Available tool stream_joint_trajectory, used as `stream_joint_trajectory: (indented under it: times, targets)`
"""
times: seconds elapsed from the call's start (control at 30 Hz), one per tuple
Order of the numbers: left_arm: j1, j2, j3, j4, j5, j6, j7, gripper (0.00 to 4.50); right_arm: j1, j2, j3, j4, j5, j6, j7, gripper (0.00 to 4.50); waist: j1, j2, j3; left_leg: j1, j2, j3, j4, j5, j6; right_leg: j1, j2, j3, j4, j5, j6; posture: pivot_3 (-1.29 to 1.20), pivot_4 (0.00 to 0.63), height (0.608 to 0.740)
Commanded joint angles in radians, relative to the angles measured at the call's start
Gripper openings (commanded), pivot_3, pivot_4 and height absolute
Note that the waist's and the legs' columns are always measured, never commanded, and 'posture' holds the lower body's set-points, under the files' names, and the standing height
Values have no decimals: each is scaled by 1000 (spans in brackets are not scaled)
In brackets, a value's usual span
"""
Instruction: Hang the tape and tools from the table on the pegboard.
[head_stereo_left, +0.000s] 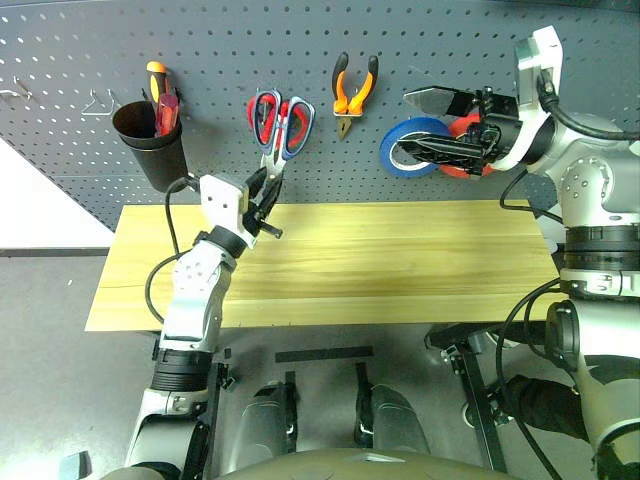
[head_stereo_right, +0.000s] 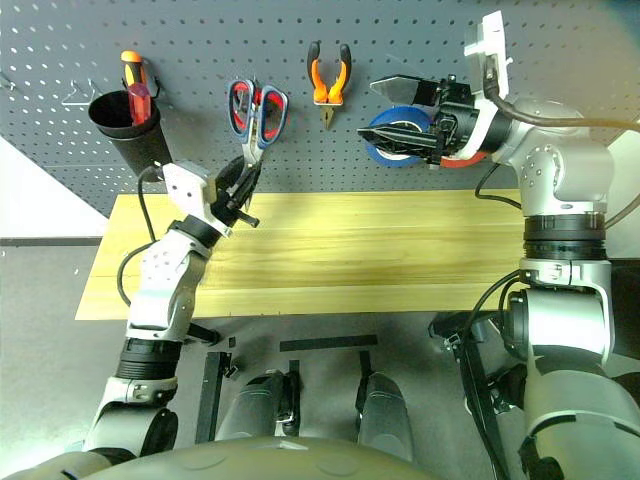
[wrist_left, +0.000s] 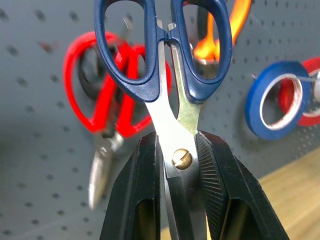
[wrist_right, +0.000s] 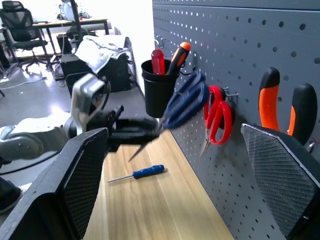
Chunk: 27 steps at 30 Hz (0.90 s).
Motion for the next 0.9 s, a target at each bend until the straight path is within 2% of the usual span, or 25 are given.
stream_joint_trajectory:
  times: [0.03,0.27,0.37,0.43,0.53,0.73,0.83,0.9]
  targets:
    - [-30,-27,6,6,0,-27,34,716,-9,-26,-19,-41,6,-8,-4,4500,0,0,0,0,0,0,0,0,0,0,0,0,0,0,0,-30,122,738]
    - [-149,-39,63,190,26,-28,161,716,15,-27,-9,-54,-11,-27,-14,4500,-1,0,-1,0,0,0,1,0,0,0,0,0,0,0,0,-28,124,738]
    - [-181,-34,68,235,18,-44,152,716,23,-23,-11,-61,-8,-30,-23,4500,-3,0,-1,0,0,0,1,0,0,0,0,0,0,0,0,-22,125,738]
    - [-189,-34,76,244,15,-28,159,1455,31,-18,-12,-67,-6,-33,-31,4500,-3,0,-1,0,0,0,0,0,0,0,0,0,0,0,0,-19,125,738]
    - [-176,-35,78,212,8,-4,164,2306,49,-15,-13,-87,2,-30,-39,4500,-2,0,-1,0,0,0,1,0,0,0,0,0,1,0,0,-16,126,738]
    - [-48,-21,70,-26,0,126,183,4263,91,-23,-20,-132,20,-5,-49,4500,-1,0,-1,0,0,0,1,0,0,0,0,0,1,0,0,-4,135,738]
    - [11,-20,88,-138,-27,183,197,4263,116,-27,-24,-155,33,17,-54,4500,0,0,-1,0,0,-1,1,0,0,0,0,0,1,0,0,5,139,738]
    - [70,-1,118,-224,-58,286,213,4263,152,-19,-11,-198,50,51,-56,4500,0,0,-2,0,0,-1,2,0,0,1,0,0,1,0,0,13,138,738]
